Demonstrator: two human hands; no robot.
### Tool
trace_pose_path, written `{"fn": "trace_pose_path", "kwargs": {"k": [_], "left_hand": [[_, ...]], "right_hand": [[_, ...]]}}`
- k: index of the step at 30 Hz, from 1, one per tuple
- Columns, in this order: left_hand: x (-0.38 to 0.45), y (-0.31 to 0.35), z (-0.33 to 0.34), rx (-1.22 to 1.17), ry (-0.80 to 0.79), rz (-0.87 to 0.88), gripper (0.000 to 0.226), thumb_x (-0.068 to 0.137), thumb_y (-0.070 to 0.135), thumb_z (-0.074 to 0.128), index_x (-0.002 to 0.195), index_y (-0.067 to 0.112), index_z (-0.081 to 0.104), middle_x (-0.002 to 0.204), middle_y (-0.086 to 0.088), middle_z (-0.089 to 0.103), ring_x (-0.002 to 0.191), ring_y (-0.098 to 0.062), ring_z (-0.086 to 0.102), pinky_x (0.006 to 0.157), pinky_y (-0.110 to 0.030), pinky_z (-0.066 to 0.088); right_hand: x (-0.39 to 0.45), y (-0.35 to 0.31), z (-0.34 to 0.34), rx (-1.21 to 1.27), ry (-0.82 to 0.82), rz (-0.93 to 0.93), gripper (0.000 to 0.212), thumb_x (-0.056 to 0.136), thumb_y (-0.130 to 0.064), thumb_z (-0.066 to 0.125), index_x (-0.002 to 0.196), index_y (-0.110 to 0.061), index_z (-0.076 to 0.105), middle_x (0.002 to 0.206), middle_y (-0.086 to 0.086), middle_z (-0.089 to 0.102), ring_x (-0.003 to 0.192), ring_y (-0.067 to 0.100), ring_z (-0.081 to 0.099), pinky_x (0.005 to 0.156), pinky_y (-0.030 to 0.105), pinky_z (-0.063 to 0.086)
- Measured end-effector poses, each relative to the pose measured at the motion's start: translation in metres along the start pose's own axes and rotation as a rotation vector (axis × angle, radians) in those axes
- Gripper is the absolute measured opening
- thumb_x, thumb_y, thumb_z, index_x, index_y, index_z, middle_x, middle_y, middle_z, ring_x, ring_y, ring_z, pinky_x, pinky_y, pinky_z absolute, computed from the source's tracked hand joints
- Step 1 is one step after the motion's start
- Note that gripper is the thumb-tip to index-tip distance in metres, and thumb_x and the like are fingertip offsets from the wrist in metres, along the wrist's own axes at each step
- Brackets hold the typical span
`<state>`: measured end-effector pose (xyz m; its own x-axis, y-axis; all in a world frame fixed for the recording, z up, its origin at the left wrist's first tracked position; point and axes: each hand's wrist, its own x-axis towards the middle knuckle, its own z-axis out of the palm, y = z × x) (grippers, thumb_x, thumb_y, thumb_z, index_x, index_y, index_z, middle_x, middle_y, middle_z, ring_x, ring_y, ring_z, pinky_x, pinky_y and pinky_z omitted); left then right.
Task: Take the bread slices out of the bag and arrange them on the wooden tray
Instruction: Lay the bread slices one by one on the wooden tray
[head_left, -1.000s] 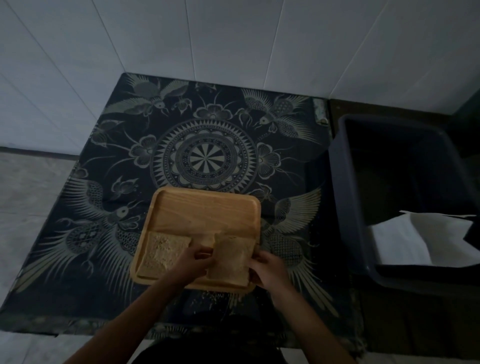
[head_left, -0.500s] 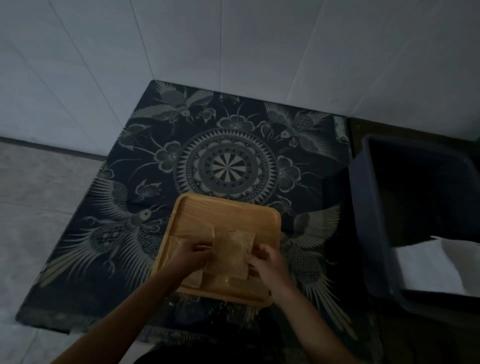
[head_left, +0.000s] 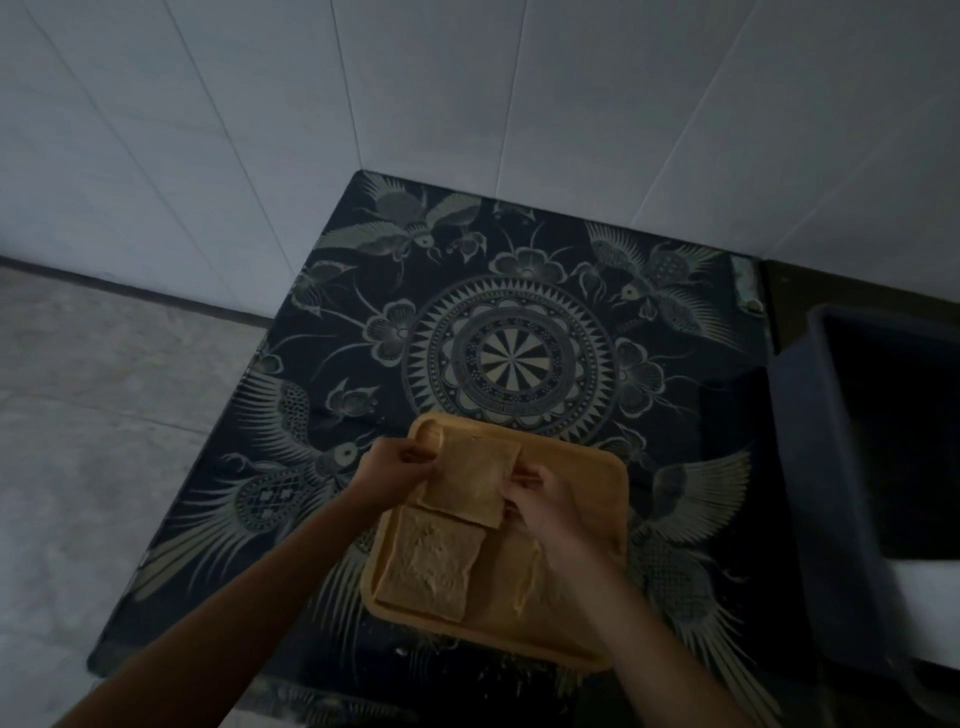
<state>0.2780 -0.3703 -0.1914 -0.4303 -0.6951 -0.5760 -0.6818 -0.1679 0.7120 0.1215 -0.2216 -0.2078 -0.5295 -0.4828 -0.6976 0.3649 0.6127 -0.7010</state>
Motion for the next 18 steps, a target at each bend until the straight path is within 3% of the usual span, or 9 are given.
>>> {"fn": "trace_pose_path", "kwargs": {"k": [5,8,11,15,18], "left_hand": [[0.02,-0.008,-0.005,0.07,-0.016,-0.008,0.02,0.087,0.02,0.073,0.106,0.017,0.077,0.094,0.001,0.073,0.084,-0.011,0.069,0.067,-0.023,0.053],[0.029,-0.015,-0.007,0.072,-0.029,-0.013,0.018,0.086,0.018,0.074,0.104,0.017,0.077,0.097,-0.003,0.075,0.088,-0.017,0.072,0.079,-0.035,0.061],[0.032,-0.021,-0.009,0.105,-0.019,0.014,0.019,0.084,0.015,0.075,0.102,0.014,0.078,0.095,-0.005,0.076,0.087,-0.017,0.073,0.083,-0.038,0.062],[0.032,-0.025,-0.012,0.162,0.005,0.077,0.015,0.081,0.014,0.077,0.097,0.013,0.08,0.087,0.0,0.078,0.078,-0.009,0.074,0.074,-0.028,0.063],[0.032,-0.028,-0.015,0.187,0.017,0.11,0.015,0.08,0.014,0.078,0.096,0.013,0.08,0.087,0.001,0.079,0.079,-0.007,0.074,0.075,-0.029,0.064]], "right_hand": [[0.016,0.001,0.014,0.037,0.012,0.04,0.03,0.091,-0.013,0.077,0.117,-0.016,0.064,0.116,0.009,0.071,0.104,0.026,0.071,0.091,0.049,0.062],[0.022,0.003,0.018,0.027,0.01,0.06,0.026,0.092,-0.012,0.075,0.113,-0.021,0.063,0.113,0.006,0.071,0.1,0.02,0.071,0.081,0.038,0.064],[0.027,0.005,0.022,0.005,0.0,0.066,0.029,0.093,-0.014,0.073,0.119,-0.02,0.062,0.111,0.002,0.069,0.095,0.013,0.068,0.071,0.027,0.059],[0.032,0.01,0.027,-0.097,0.033,0.021,0.031,0.093,-0.018,0.074,0.122,-0.019,0.064,0.106,-0.004,0.07,0.092,0.011,0.068,0.08,0.036,0.063],[0.032,0.015,0.029,-0.166,0.086,-0.042,0.032,0.091,-0.021,0.077,0.116,-0.029,0.059,0.104,-0.008,0.067,0.095,0.009,0.066,0.09,0.044,0.062]]}}
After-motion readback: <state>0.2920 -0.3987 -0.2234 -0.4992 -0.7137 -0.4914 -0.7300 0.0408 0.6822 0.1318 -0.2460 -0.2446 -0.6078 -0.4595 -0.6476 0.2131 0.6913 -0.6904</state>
